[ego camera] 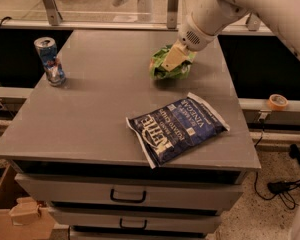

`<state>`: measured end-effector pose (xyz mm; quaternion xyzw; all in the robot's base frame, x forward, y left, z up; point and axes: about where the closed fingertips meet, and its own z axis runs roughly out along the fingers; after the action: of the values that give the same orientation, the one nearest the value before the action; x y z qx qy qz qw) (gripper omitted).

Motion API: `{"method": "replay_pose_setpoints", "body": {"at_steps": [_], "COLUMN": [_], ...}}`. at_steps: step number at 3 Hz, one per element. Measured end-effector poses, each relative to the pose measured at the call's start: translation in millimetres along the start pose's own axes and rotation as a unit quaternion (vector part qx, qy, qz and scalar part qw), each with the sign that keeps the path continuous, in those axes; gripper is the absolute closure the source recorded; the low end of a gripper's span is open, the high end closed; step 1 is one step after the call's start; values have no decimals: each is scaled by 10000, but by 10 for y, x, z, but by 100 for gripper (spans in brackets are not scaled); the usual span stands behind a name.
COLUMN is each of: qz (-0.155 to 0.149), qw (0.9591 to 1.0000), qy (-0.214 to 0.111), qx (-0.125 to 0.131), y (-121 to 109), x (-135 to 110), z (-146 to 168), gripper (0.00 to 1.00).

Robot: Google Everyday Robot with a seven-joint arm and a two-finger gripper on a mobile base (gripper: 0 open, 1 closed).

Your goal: Move green rice chip bag near blue chip bag

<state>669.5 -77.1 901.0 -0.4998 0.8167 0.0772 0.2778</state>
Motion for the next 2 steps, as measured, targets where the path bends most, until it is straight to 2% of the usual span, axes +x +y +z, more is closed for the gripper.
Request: {"method": "replay_pose_setpoints", "body": {"at_steps": [1, 2], "qz": [126, 181], "qw": [9987, 9959], "qy": [292, 517], "qx": [-401, -713], "y": [236, 434], "x": [249, 441], "z": [-27, -33], "gripper": [84, 53]}}
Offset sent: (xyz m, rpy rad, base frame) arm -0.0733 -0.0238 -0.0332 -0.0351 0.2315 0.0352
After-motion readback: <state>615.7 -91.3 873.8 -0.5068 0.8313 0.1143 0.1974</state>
